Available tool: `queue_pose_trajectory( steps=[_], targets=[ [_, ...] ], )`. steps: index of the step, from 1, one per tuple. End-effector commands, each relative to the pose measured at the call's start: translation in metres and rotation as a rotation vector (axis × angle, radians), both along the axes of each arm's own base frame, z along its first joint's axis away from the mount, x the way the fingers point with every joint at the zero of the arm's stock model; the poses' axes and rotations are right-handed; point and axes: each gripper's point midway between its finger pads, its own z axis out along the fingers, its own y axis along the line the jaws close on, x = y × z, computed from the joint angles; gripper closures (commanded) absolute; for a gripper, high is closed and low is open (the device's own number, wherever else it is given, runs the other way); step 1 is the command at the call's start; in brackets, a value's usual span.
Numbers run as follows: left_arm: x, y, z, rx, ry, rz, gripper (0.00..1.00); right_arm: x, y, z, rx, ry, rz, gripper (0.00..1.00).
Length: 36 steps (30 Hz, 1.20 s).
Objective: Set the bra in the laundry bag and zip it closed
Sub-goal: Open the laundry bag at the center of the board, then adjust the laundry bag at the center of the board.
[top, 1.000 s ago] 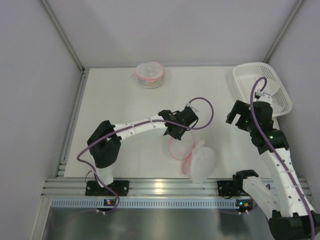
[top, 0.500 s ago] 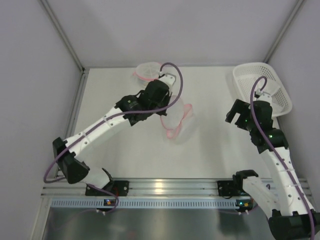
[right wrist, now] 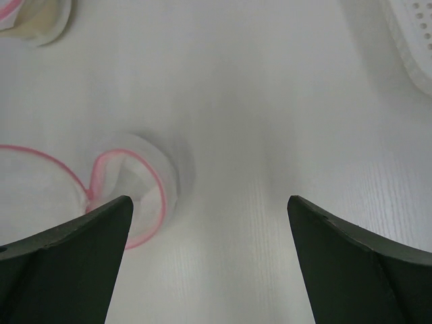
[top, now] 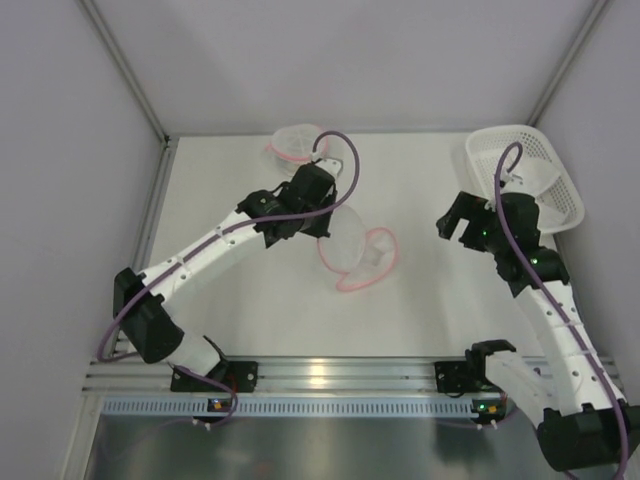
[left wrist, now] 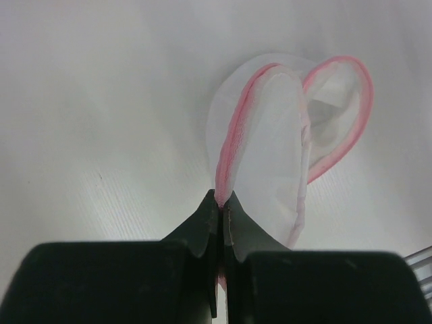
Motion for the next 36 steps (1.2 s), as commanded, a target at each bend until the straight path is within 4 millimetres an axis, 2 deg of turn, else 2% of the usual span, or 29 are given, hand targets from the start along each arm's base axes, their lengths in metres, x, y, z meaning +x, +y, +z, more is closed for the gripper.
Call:
queue_pose_trajectory(
  steps=[1,5,6,7,8,10,12,13,14,15,16,19,22,26,29,30,33,36],
  targets=[
    [0.007,0.012,-0.006,-0.058,0.03,0.101,1.0,0.009,0.027,0.006,0.065,-0.046,0.159,0.01],
    [0.022,0.037,-0.018,-0.102,0.037,0.218,1.0,0.008,0.046,-0.012,0.084,-0.025,0.251,0.0],
    [0.023,0.041,-0.023,-0.119,0.05,0.227,1.0,0.007,0.05,-0.025,0.091,0.007,0.262,0.0],
    [0.024,0.047,-0.035,-0.132,0.068,0.249,1.0,0.007,0.056,-0.029,0.099,0.012,0.278,0.01],
    [0.031,0.059,-0.037,-0.15,0.072,0.286,1.0,0.012,0.061,-0.03,0.114,-0.001,0.286,0.01],
    [0.035,0.069,-0.047,-0.195,0.089,0.309,1.0,0.016,0.073,-0.043,0.123,0.023,0.31,0.04],
    [0.037,0.069,-0.045,-0.253,0.09,0.307,1.0,0.027,0.085,-0.046,0.124,0.024,0.325,0.09],
    [0.037,0.073,-0.05,-0.267,0.102,0.315,1.0,0.028,0.095,-0.048,0.109,0.027,0.344,0.1],
    [0.038,0.069,-0.047,-0.298,0.111,0.297,1.0,0.032,0.103,-0.058,0.091,0.057,0.355,0.12],
    [0.039,0.07,-0.048,-0.299,0.113,0.298,1.0,0.039,0.111,-0.05,0.077,0.034,0.369,0.15],
    [0.04,0.071,-0.048,-0.302,0.114,0.299,1.0,0.039,0.124,-0.052,0.046,0.037,0.394,0.16],
    [0.044,0.07,-0.043,-0.311,0.108,0.292,1.0,0.045,0.146,-0.061,-0.006,0.064,0.443,0.18],
    [0.046,0.069,-0.035,-0.32,0.092,0.283,1.0,0.05,0.158,-0.065,-0.047,0.067,0.473,0.21],
    [0.045,0.068,-0.033,-0.322,0.089,0.272,1.0,0.057,0.163,-0.078,-0.078,0.092,0.47,0.3],
    [0.044,0.07,-0.033,-0.317,0.088,0.269,1.0,0.063,0.159,-0.084,-0.105,0.11,0.44,0.39],
    [0.044,0.07,-0.033,-0.313,0.085,0.27,1.0,0.063,0.159,-0.085,-0.106,0.113,0.44,0.47],
    [0.043,0.073,-0.035,-0.306,0.087,0.273,1.0,0.066,0.161,-0.088,-0.106,0.121,0.438,0.61],
    [0.043,0.072,-0.034,-0.309,0.084,0.269,1.0,0.065,0.168,-0.091,-0.09,0.128,0.456,0.63]
  ],
)
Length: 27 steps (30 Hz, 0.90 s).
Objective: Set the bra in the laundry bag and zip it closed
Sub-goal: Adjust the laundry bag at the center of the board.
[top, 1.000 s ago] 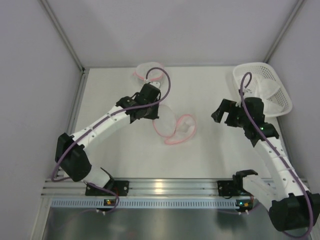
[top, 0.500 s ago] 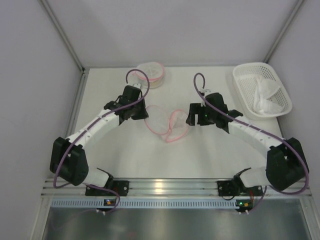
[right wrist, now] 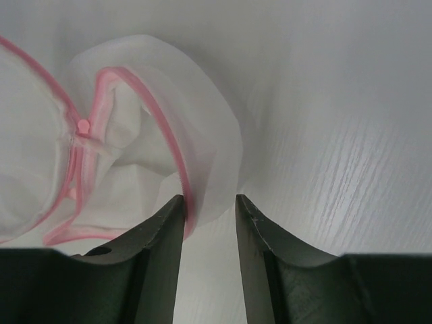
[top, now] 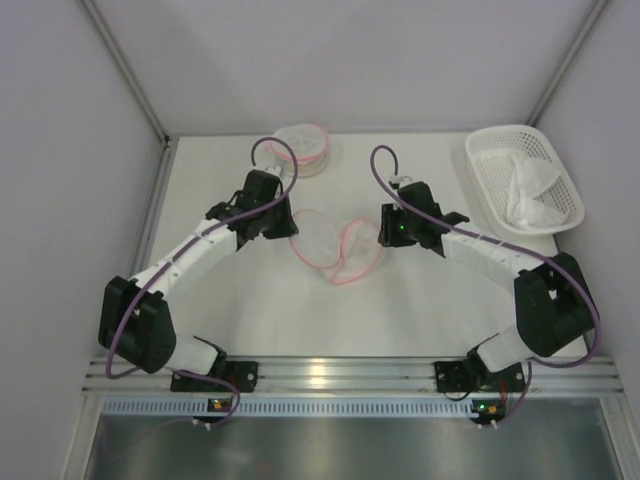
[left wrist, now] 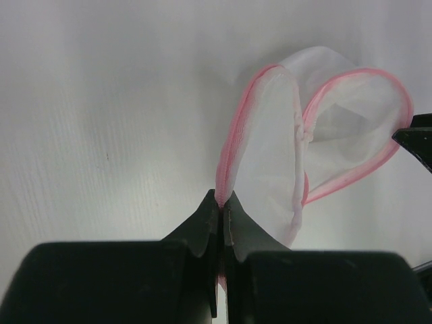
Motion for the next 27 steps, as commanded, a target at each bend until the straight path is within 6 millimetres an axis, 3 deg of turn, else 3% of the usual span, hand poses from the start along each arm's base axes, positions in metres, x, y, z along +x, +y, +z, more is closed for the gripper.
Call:
queue_pose_trajectory(
  steps=[1,3,4,5,7,9,10,11,13,14,16,18,20,21,24,27],
  targets=[
    [0.012,-0.004,0.035,-0.049,-0.115,-0.009,1.0,0.018,0.022,0.02,0.046,-0.072,0.022,0.63],
    [0.012,-0.004,0.038,-0.053,-0.122,-0.01,1.0,0.018,0.025,0.015,0.05,-0.056,0.027,0.72],
    [0.012,-0.003,0.041,-0.053,-0.129,-0.007,1.0,0.018,0.026,0.015,0.054,-0.052,0.026,0.83],
    [0.01,-0.002,0.042,-0.051,-0.129,-0.006,1.0,0.019,0.027,0.014,0.051,-0.046,0.025,1.0],
    [0.012,0.003,0.051,-0.038,-0.148,0.015,1.0,0.019,0.023,0.019,0.035,-0.044,0.008,1.0],
    [0.011,0.007,0.062,-0.026,-0.15,0.027,1.0,0.02,0.019,0.041,0.043,-0.08,-0.007,1.0],
    [0.012,0.013,0.068,-0.005,-0.161,0.055,1.0,0.015,0.008,0.044,0.0,-0.064,-0.031,1.0],
    [0.014,0.019,0.075,0.011,-0.175,0.086,1.0,0.019,0.009,0.072,0.015,-0.1,-0.037,1.0],
    [0.014,0.028,0.095,0.03,-0.194,0.119,1.0,0.002,0.0,0.085,-0.025,-0.036,-0.031,1.0],
    [0.015,0.036,0.105,0.053,-0.223,0.149,1.0,0.002,0.003,0.114,0.004,-0.071,-0.019,1.0],
    [0.013,0.046,0.13,0.069,-0.262,0.174,1.0,-0.007,-0.005,0.122,-0.031,-0.053,-0.009,1.0],
    [0.013,0.065,0.156,0.116,-0.316,0.228,1.0,-0.028,-0.024,0.117,-0.122,0.047,-0.01,1.0],
    [0.004,0.078,0.162,0.17,-0.303,0.233,1.0,-0.049,-0.039,0.111,-0.191,0.124,0.012,1.0],
    [0.004,0.083,0.178,0.16,-0.327,0.245,1.0,-0.052,-0.041,0.115,-0.194,0.125,0.014,1.0],
    [0.003,0.078,0.182,0.144,-0.319,0.215,1.0,-0.052,-0.031,0.134,-0.116,0.075,0.039,1.0],
    [0.004,0.064,0.151,0.118,-0.224,0.176,1.0,-0.057,-0.015,0.123,-0.048,0.131,0.089,1.0]
  ],
)
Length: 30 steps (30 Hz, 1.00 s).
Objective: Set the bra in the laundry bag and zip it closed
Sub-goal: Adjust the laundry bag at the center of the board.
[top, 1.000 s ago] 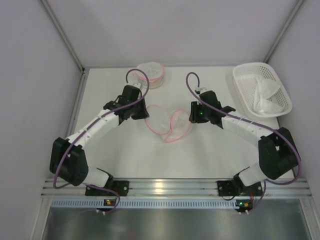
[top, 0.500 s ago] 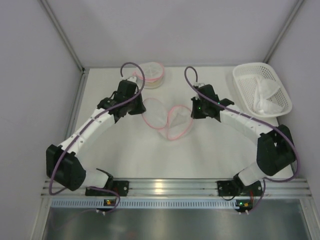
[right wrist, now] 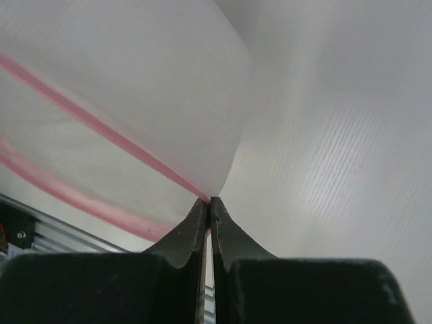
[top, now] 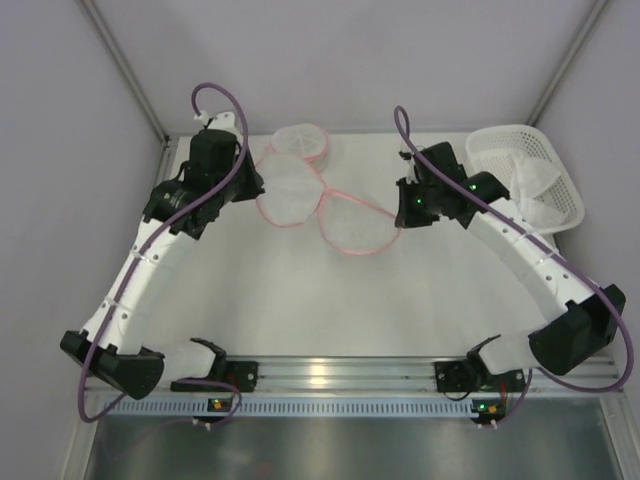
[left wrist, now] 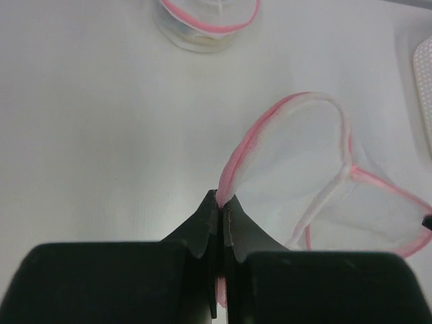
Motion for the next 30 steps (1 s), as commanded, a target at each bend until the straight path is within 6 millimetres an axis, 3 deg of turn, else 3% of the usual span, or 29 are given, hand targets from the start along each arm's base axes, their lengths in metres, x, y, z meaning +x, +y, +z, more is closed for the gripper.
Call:
queue_pose_trajectory(
  steps=[1,5,11,16,20,23,25,26,27,28,30],
  targets=[
    [-0.005,-0.005,-0.043,0.013,0.148,-0.026,1.0,-0.025,0.004,-0.02,0.016,0.121,0.057,1.0],
    [-0.011,-0.023,-0.087,-0.069,0.236,-0.064,1.0,-0.023,0.006,-0.041,0.028,0.135,0.029,1.0],
    [-0.015,-0.034,-0.126,-0.102,0.288,-0.099,1.0,0.0,-0.003,-0.049,0.003,0.069,-0.037,1.0],
    [-0.009,-0.034,-0.129,-0.107,0.255,-0.097,1.0,0.026,0.001,-0.04,0.013,0.006,-0.064,1.0],
    [-0.005,-0.029,-0.109,-0.113,0.193,-0.094,1.0,0.045,0.013,-0.022,0.043,-0.043,-0.047,1.0],
    [-0.002,-0.015,-0.105,-0.067,0.165,-0.059,1.0,0.052,0.015,-0.026,0.025,-0.033,-0.038,1.0],
    [-0.002,-0.01,-0.11,-0.038,0.17,-0.056,0.93,0.054,0.014,-0.029,0.013,-0.033,-0.031,0.9],
    [-0.004,-0.01,-0.118,-0.032,0.188,-0.06,0.86,0.056,0.011,-0.026,0.012,-0.04,-0.033,0.7],
    [-0.006,-0.011,-0.121,-0.033,0.196,-0.069,0.76,0.058,0.006,-0.023,0.009,-0.053,-0.041,0.64],
    [-0.007,-0.013,-0.121,-0.042,0.198,-0.079,0.62,0.061,0.003,-0.007,0.028,-0.088,-0.044,0.58],
    [-0.006,-0.011,-0.12,-0.031,0.186,-0.074,0.45,0.073,-0.024,0.019,0.057,-0.137,-0.105,0.38]
  ],
)
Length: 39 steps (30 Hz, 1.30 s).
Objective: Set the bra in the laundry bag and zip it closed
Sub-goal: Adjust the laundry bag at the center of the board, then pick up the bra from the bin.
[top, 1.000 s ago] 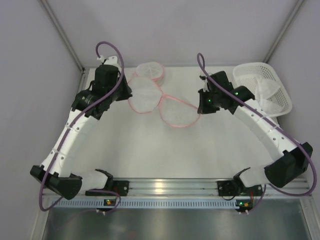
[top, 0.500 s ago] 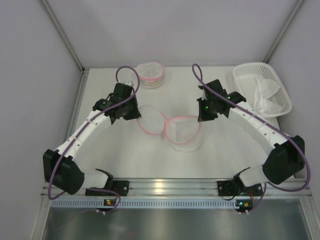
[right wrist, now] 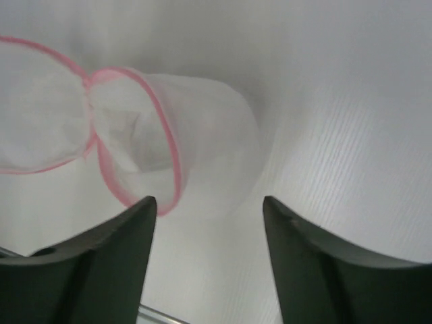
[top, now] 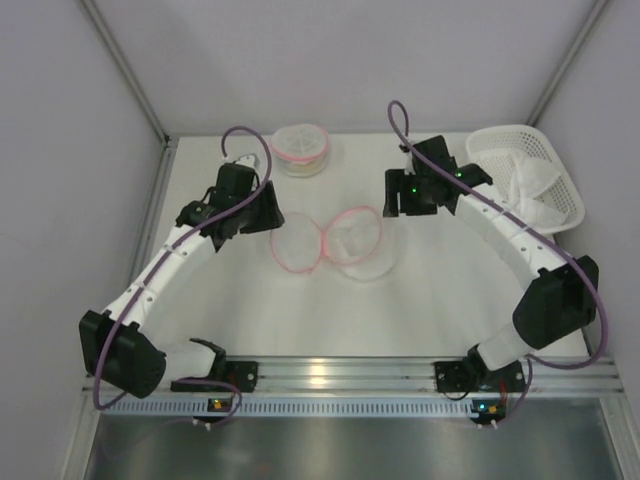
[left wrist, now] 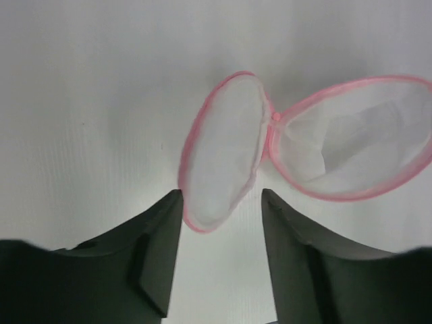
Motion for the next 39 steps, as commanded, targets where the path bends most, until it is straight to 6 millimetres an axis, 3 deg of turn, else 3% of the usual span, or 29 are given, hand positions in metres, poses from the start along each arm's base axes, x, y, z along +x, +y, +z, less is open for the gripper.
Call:
queue_pose_trajectory(
  steps=[1,2,3,4,7,10,11,12,13,16,17,18,27,33,39],
  targets=[
    [0.009,0.007,0.016,0.021,-0.091,0.01,0.4,0.037,-0.036,0.083,0.074,-0.217,-0.086,0.29],
    [0.011,0.008,0.021,0.031,-0.105,0.01,0.34,0.048,-0.064,0.094,0.071,-0.247,-0.156,0.25],
    [0.012,0.01,0.026,0.037,-0.122,0.012,0.29,0.053,-0.079,0.104,0.061,-0.278,-0.199,0.22],
    [0.015,0.01,0.037,0.042,-0.154,0.001,0.05,0.058,-0.094,0.121,0.055,-0.318,-0.242,0.16],
    [0.017,0.007,0.054,0.044,-0.198,-0.03,0.04,0.075,-0.152,0.132,-0.015,-0.377,-0.414,0.13],
    [0.014,-0.002,0.054,0.029,-0.194,-0.099,0.04,0.086,-0.228,0.109,-0.083,-0.354,-0.645,0.12],
    [0.015,-0.003,0.051,0.029,-0.186,-0.103,0.04,0.088,-0.266,0.107,-0.068,-0.367,-0.76,0.12],
    [0.01,-0.013,0.048,-0.006,-0.173,-0.152,0.05,0.087,-0.284,0.087,-0.069,-0.335,-0.805,0.14],
    [0.009,-0.016,0.042,-0.015,-0.163,-0.165,0.05,0.082,-0.315,0.081,-0.084,-0.341,-0.888,0.15],
    [0.004,-0.024,0.03,-0.048,-0.142,-0.195,0.05,0.089,-0.354,0.062,-0.134,-0.404,-0.976,0.15],
    [0.003,-0.025,0.028,-0.056,-0.14,-0.202,0.05,0.096,-0.363,0.062,-0.153,-0.448,-0.98,0.15],
    [0.0,-0.026,0.026,-0.064,-0.137,-0.212,0.05,0.1,-0.37,0.047,-0.173,-0.431,-0.989,0.16],
    [-0.006,-0.017,0.021,-0.055,-0.151,-0.17,0.05,0.149,-0.409,-0.02,-0.277,-0.372,-0.967,0.17],
    [-0.014,-0.012,0.018,-0.072,-0.147,-0.134,0.05,0.166,-0.434,-0.048,-0.299,-0.334,-0.993,0.28],
    [-0.016,-0.011,0.025,-0.084,-0.163,-0.127,0.05,0.179,-0.44,-0.071,-0.316,-0.303,-0.941,0.34]
  ],
)
